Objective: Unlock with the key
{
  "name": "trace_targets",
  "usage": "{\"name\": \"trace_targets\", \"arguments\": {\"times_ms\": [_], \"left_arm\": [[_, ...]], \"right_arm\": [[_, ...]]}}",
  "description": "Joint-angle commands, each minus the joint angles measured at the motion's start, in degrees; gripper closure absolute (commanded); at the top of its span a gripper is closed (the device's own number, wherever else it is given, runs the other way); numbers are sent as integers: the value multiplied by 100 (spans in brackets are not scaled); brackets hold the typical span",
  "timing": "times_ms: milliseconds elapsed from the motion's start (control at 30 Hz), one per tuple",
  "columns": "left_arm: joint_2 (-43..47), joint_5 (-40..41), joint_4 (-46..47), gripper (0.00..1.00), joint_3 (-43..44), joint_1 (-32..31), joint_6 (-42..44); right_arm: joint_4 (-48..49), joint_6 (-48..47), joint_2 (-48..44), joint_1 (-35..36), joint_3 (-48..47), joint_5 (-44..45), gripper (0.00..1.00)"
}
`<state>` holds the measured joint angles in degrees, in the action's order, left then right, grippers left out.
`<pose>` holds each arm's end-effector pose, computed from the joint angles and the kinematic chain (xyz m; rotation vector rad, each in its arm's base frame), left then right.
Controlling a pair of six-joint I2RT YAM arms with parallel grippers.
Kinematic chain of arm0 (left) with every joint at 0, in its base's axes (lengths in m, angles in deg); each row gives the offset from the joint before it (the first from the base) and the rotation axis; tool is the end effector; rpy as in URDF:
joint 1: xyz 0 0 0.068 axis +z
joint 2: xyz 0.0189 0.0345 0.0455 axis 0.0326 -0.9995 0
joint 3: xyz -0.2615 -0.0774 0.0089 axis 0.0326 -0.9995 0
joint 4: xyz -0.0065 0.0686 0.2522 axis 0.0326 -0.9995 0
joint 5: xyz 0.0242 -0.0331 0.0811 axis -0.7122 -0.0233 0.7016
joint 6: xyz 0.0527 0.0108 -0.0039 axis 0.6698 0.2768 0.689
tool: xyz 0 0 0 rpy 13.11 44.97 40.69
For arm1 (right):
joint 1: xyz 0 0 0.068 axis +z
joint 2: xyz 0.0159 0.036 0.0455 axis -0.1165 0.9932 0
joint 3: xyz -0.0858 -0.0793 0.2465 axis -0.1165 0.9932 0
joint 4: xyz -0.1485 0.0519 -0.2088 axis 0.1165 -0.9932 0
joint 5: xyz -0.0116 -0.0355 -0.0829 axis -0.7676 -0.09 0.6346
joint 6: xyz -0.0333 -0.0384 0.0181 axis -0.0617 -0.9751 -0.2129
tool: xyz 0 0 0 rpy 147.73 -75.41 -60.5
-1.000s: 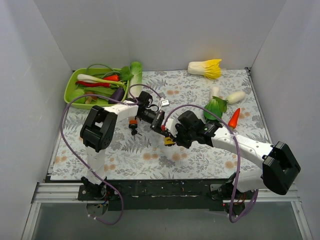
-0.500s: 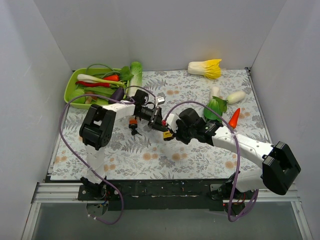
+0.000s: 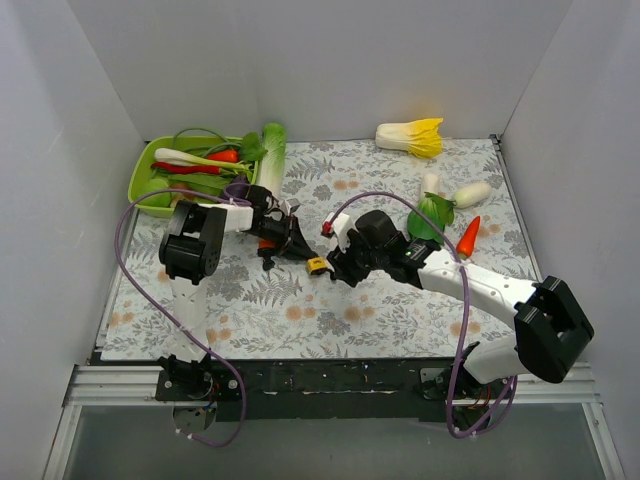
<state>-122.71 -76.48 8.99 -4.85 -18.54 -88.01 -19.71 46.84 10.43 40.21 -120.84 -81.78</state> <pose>0.3731 -0.1445 0.0934 0.6879 -2.2566 1.3137 0.2028 0.2239 0.2449 -1.1635 1.9671 0.4896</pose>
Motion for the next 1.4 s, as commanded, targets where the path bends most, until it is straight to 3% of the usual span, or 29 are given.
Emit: {"name": "trace_targets", "arguments": {"times_ms": [0,133,267,500,533,600,633,900,1133,1233,1367], "left_arm": [[238,186,492,100,16,128,-406],[115,370,589,100,174,269,-468],[97,616,738,92,306,383,-425],[45,977,791,56,535,401,164],[36,1012,791,47,517,401,199],[54,1038,782,41,508,401,296],[106,1047,782,32,500,401,314],[695,1293,1063,2,280,375,445],[1292,2154,1037,2,139,182,726],[1538,2409,976,2,139,59,823],[1750,2541,967,2,166,-56,832]], "right_arm": [[393,476,-150,-189,-224,284,40],[471,863,-150,-636,-198,232,39],[551,1214,-133,-997,-84,267,38],[692,1364,-255,-1244,153,337,38],[700,1364,-273,-1261,180,355,37],[718,1364,-308,-1279,215,390,37],[727,1382,-300,-1305,250,408,37],[893,1926,-343,-1832,461,329,36],[894,2050,-177,-2114,575,732,38],[867,2067,-72,-2132,654,1476,39],[806,2111,200,-2184,637,1840,40]]}}
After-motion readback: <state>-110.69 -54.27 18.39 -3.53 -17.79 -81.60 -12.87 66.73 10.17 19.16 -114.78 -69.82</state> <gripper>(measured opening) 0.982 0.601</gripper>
